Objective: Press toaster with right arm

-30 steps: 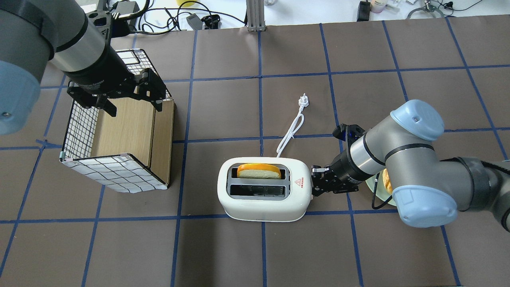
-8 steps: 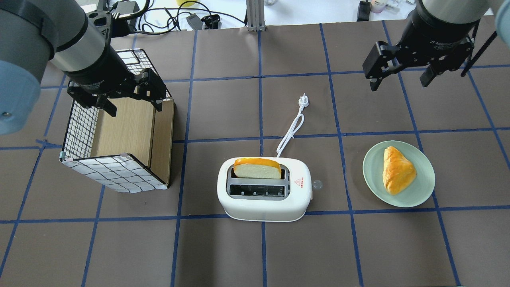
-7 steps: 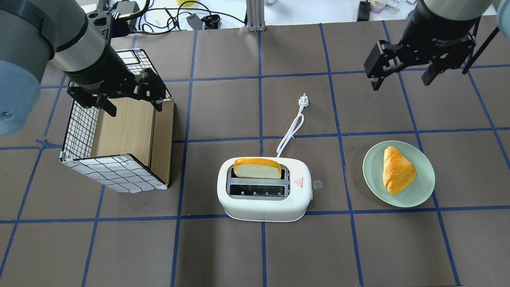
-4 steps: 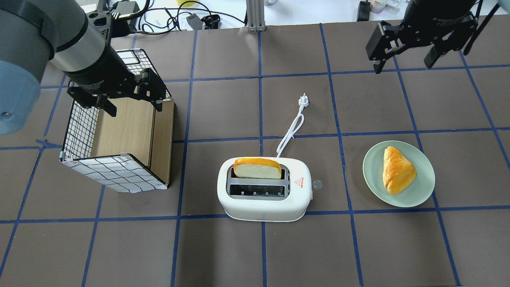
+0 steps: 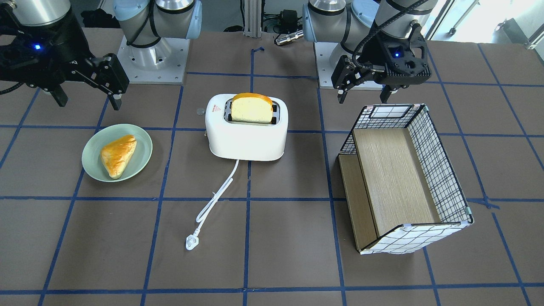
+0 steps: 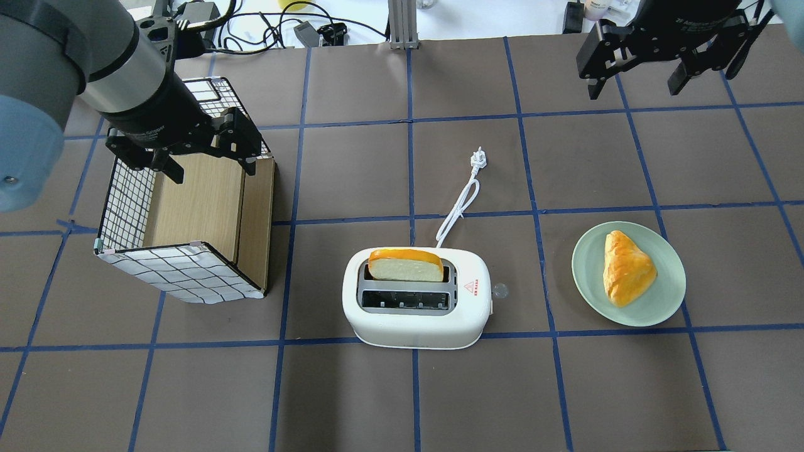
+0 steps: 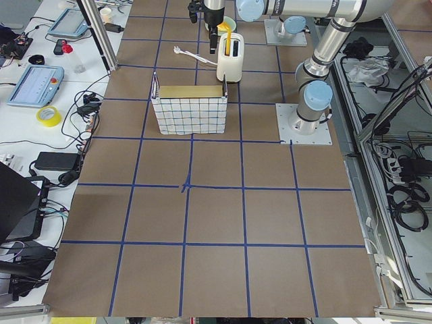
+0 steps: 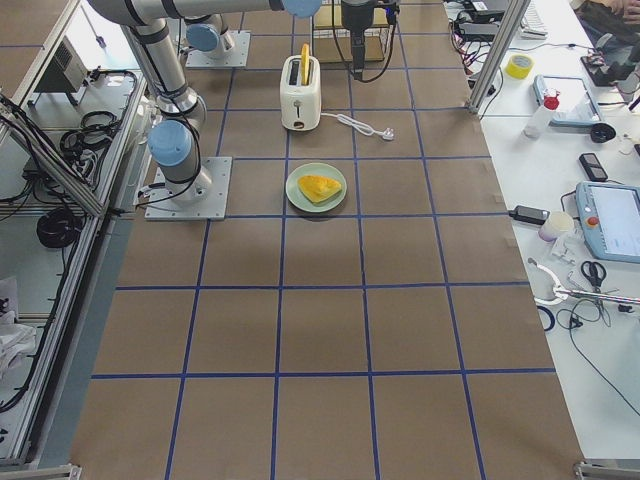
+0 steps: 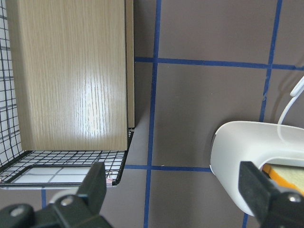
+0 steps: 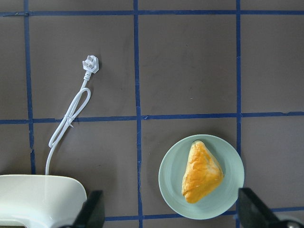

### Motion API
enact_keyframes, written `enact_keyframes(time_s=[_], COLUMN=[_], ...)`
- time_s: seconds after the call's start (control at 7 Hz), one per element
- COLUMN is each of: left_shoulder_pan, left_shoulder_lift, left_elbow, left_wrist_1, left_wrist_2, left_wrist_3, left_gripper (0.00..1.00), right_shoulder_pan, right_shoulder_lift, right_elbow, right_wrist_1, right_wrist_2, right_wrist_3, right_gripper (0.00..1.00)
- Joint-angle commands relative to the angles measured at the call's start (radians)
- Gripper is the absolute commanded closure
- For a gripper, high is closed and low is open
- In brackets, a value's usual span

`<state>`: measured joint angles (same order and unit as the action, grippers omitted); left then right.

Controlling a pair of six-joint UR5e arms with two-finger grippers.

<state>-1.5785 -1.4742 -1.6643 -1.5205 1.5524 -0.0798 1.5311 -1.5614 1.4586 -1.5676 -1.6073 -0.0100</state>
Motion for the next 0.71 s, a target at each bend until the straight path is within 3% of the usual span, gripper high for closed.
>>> enact_keyframes(time_s=[0.0,0.57], left_shoulder_pan=[0.0,0.0], left_shoulder_lift=[0.0,0.0], left_elbow=[0.0,0.0], left_wrist_1=[0.0,-0.001], left_wrist_2=[-0.001,-0.001], left_wrist_3=[0.0,0.0], left_gripper=[0.0,0.0], right_shoulder_pan=[0.004,0.026], right_shoulder_lift=[-0.005,0.0], right_elbow=[0.006,0.006], right_wrist_1=[0.003,0.003], right_wrist_2=[0.052,0.061], right_wrist_3=[0.048,0.068], right_gripper=[0.0,0.0])
